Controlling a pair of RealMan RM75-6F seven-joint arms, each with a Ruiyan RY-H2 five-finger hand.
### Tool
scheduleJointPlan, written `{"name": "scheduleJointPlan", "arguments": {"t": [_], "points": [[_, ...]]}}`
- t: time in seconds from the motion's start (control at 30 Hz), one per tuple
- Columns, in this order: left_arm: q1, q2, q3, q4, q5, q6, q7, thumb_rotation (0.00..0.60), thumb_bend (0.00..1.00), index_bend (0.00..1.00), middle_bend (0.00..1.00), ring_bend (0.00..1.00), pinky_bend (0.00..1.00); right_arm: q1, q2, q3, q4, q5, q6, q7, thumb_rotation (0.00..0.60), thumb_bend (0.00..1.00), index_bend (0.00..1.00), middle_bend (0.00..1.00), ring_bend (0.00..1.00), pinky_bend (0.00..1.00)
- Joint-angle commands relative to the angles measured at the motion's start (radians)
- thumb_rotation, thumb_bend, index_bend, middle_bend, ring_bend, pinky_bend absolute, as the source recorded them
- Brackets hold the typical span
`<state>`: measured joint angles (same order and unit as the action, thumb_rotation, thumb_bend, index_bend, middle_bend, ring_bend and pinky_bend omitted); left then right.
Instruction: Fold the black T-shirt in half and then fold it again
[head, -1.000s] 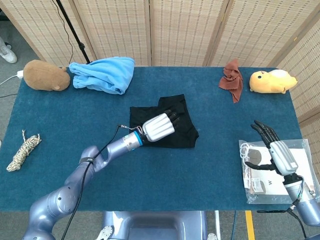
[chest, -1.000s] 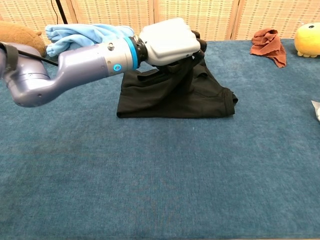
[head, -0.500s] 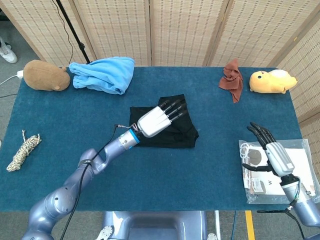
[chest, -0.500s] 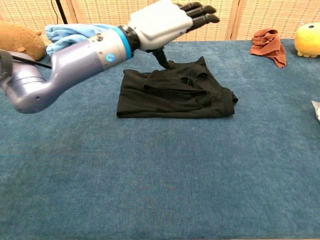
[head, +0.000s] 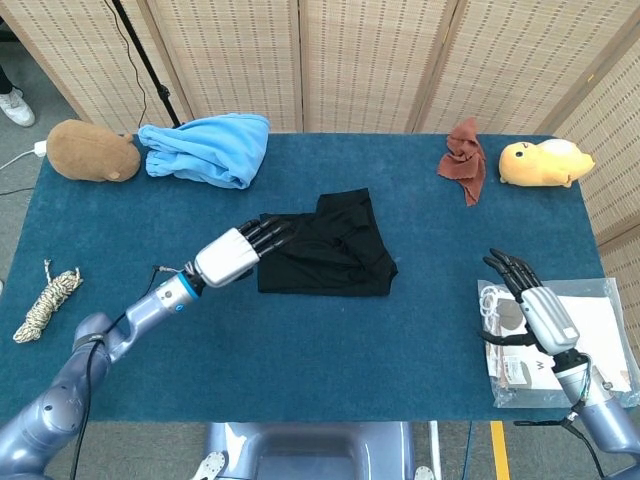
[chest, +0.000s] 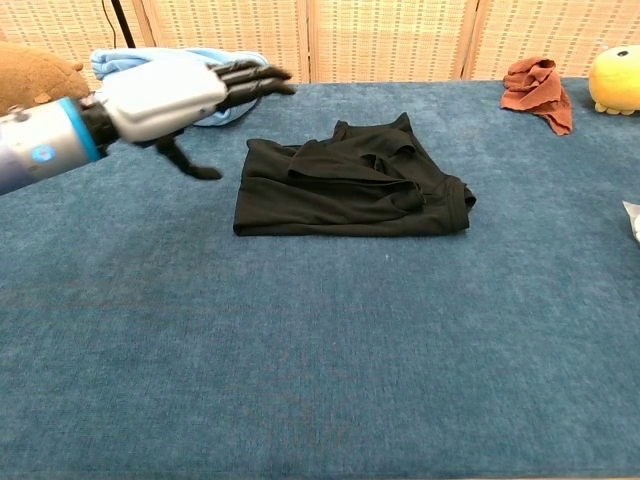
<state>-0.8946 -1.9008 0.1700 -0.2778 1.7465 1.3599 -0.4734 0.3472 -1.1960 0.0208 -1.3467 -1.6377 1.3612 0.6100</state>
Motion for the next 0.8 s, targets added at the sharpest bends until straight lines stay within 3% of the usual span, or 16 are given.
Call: {"name": "scheduleJointPlan", "arguments": {"t": [0.03,0.2,0.8], "points": [[0.039,0.013,0.048,0.036,0.043,0.023,-0.037,0.6,0.19,0.14,0.05,0.1,0.31,0.002,-0.002,0.0,-0.002,0.0,-0.003,-0.004,0.6,0.0,0.0,0.0,0.0,0.0],[0.064,-0.004,0.079,0.074,0.071,0.026,-0.038,0.6,0.19,0.21,0.1,0.13,0.32,0.005,-0.004,-0.001,-0.002,0.001,-0.007,-0.009,0.6,0.0,0.0,0.0,0.0,0.0],[0.03,-0.085,0.075,0.115,0.065,-0.095,-0.022,0.6,0.2,0.24,0.13,0.15,0.32,0.001,0.0,0.004,0.01,0.017,-0.004,0.008,0.6,0.0,0.0,0.0,0.0,0.0]]}}
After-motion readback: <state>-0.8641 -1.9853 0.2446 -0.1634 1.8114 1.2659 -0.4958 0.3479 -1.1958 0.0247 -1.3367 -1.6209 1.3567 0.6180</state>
